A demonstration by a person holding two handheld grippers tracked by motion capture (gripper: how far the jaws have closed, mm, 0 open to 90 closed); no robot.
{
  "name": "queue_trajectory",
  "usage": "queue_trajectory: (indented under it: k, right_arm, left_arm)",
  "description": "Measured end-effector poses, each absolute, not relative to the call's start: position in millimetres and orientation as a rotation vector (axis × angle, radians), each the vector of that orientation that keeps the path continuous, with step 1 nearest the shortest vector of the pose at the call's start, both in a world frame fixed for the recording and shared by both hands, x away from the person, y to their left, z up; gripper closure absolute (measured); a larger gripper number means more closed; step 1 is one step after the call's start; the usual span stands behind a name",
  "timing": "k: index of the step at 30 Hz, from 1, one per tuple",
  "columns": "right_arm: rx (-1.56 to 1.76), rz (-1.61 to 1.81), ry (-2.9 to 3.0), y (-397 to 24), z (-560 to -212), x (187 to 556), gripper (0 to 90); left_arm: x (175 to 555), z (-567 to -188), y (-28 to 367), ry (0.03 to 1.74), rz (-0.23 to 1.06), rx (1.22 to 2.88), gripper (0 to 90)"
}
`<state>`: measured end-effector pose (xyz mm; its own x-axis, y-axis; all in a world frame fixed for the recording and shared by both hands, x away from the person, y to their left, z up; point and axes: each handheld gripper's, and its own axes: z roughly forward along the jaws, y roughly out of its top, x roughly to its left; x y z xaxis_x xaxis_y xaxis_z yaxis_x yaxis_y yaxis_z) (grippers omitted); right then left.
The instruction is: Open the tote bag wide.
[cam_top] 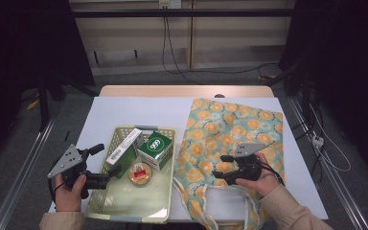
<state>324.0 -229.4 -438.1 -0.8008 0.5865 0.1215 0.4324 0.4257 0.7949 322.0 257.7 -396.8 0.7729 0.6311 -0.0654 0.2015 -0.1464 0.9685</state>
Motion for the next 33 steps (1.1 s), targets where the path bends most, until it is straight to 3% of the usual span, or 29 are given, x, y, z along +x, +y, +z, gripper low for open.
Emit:
queue_trajectory:
  k: [8,14,28,33]
  right_arm:
    - [0.759,1.247,2.625,-208,-449,303,45.2]
    - [0.715,1.144,2.642,-203,-455,297,44.9]
    - [0.806,1.201,2.617,-217,-459,313,86.9]
    - [0.854,1.224,2.615,-219,-459,319,90.0]
  left_arm:
    - [321,-395,257,0.648,0.430,1.708,2.0]
    - [324,-395,254,0.638,0.428,1.711,1.9]
    - [326,-395,252,0.635,0.431,1.728,2.0]
    - [326,-395,251,0.637,0.429,1.731,2.0]
